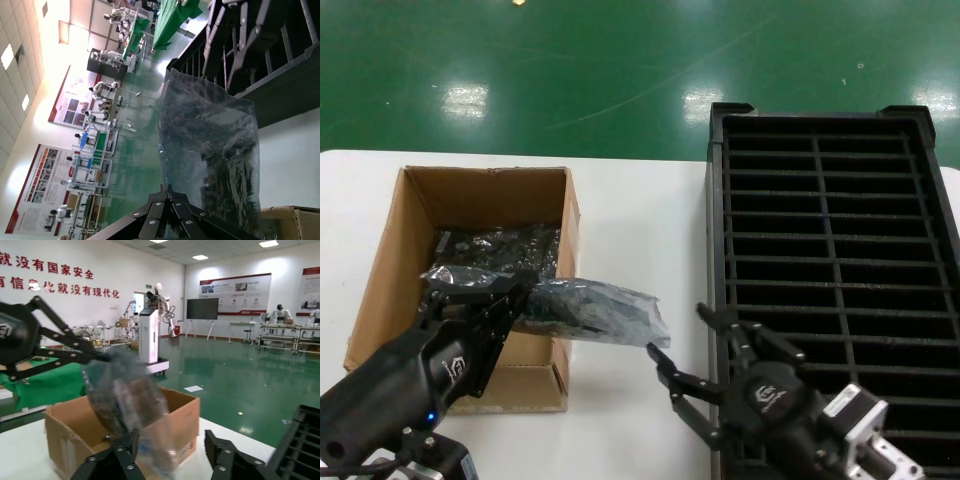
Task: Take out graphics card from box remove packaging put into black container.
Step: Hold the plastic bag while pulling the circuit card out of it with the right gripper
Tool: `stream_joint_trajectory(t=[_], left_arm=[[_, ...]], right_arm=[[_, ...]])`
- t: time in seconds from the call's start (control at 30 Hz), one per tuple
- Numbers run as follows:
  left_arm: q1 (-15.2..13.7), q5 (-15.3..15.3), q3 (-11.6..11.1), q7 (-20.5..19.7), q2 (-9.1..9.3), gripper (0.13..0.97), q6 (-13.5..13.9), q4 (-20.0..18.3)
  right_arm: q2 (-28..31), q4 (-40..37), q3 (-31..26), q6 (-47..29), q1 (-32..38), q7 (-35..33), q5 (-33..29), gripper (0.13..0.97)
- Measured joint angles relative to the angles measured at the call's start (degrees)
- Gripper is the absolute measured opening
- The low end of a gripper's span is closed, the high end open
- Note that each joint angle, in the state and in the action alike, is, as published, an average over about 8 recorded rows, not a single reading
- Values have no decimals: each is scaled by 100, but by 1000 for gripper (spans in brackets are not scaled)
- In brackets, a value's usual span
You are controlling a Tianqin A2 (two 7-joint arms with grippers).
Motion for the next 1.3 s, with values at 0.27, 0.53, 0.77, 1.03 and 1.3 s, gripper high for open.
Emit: stream_joint_trajectory(t=[0.27, 0.53, 0.77, 1.03, 1.3], left_arm=[[0, 1, 0, 1, 0, 140, 0, 0], [1, 3, 0, -3, 0, 140, 0, -1], [0, 3, 0, -4, 0, 140, 0, -1], [0, 4, 0, -3, 0, 140, 0, -1], [0, 3, 0, -3, 0, 140, 0, -1]], right_arm=[[-25, 120, -357, 474, 34, 265, -510, 382], [110, 46, -377, 490, 196, 364, -600, 296], [211, -125, -219, 62, 339, 151, -290, 191], [277, -120, -124, -385, 346, -76, 20, 144], [291, -77, -213, -526, 425, -62, 56, 135]])
